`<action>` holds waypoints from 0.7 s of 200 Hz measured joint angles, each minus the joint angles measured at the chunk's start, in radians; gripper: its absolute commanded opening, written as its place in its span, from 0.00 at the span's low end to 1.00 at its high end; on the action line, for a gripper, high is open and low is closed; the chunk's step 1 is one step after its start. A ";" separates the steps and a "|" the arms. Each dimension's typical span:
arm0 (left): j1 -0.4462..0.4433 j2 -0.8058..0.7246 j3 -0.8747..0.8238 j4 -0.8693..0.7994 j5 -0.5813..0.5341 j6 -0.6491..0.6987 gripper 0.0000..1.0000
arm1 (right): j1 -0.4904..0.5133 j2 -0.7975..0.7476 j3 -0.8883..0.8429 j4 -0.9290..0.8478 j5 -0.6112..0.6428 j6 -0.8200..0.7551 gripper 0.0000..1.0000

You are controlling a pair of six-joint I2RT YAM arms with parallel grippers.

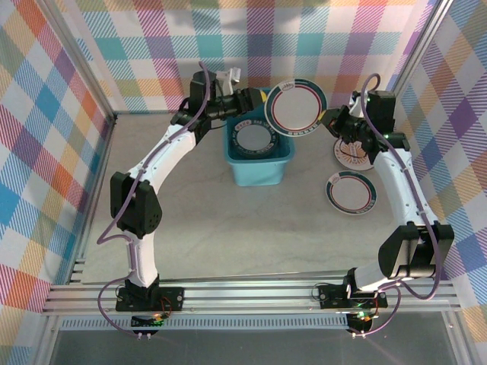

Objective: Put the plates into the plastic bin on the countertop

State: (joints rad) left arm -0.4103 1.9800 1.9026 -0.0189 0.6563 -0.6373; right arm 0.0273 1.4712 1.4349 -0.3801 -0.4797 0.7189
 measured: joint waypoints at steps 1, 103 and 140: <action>0.001 0.000 0.000 0.000 -0.001 0.000 0.49 | 0.000 0.000 -0.001 0.000 0.001 0.000 0.00; 0.179 -0.129 -0.208 -0.028 -0.155 0.071 0.53 | 0.189 0.078 0.013 0.049 0.205 0.226 0.00; 0.250 -0.171 -0.341 -0.043 -0.159 0.120 0.41 | 0.298 0.144 0.041 0.039 0.364 0.359 0.00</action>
State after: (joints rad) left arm -0.1600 1.8095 1.5620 -0.0616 0.4973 -0.5175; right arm 0.3256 1.6150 1.4757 -0.3408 -0.1158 1.0775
